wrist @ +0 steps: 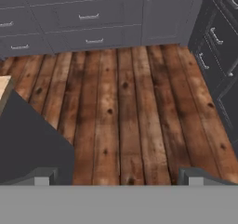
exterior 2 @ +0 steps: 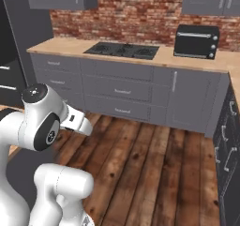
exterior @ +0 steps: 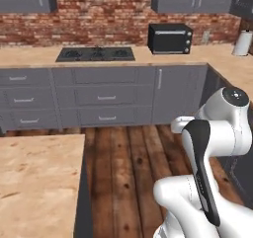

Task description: Pick up the peach and apple from the fridge and place one fruit on each plate on the dining counter.

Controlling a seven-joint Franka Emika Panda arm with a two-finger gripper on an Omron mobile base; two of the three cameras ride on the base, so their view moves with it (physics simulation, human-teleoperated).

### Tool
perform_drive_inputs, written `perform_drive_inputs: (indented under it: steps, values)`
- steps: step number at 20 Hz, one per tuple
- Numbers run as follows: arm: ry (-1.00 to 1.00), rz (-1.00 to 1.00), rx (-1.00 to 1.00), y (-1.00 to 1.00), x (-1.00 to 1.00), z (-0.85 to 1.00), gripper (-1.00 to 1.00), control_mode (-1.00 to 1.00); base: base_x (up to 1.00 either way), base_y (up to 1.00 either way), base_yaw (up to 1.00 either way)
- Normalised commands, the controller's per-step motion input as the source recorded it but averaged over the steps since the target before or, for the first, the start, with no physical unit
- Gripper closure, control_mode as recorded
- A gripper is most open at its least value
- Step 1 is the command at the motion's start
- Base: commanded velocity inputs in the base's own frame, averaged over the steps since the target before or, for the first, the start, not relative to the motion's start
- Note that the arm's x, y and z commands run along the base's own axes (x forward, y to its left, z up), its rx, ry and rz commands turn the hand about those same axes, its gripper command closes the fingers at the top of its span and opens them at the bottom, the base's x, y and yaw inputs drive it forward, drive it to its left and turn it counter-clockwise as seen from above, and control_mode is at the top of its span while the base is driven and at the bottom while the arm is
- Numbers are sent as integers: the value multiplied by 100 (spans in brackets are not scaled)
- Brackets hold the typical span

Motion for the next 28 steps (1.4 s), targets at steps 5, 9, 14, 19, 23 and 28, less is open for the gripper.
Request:
perform_drive_inputs:
  steps: [5,9,14,19,23,28]
  values:
    - [0,0,0,0,0,0,-100,100,80,-42,24]
    - [0,0,0,0,0,0,-100,100,75,-36,30]
    - [0,0,0,0,0,0,-100,100,82,-23,37]
    - [0,0,0,0,0,0,-100,100,84,-19,40]
    - [0,0,0,0,0,0,-100,100,77,-20,41]
    - [0,0,0,0,0,0,-100,100,78,-12,43]
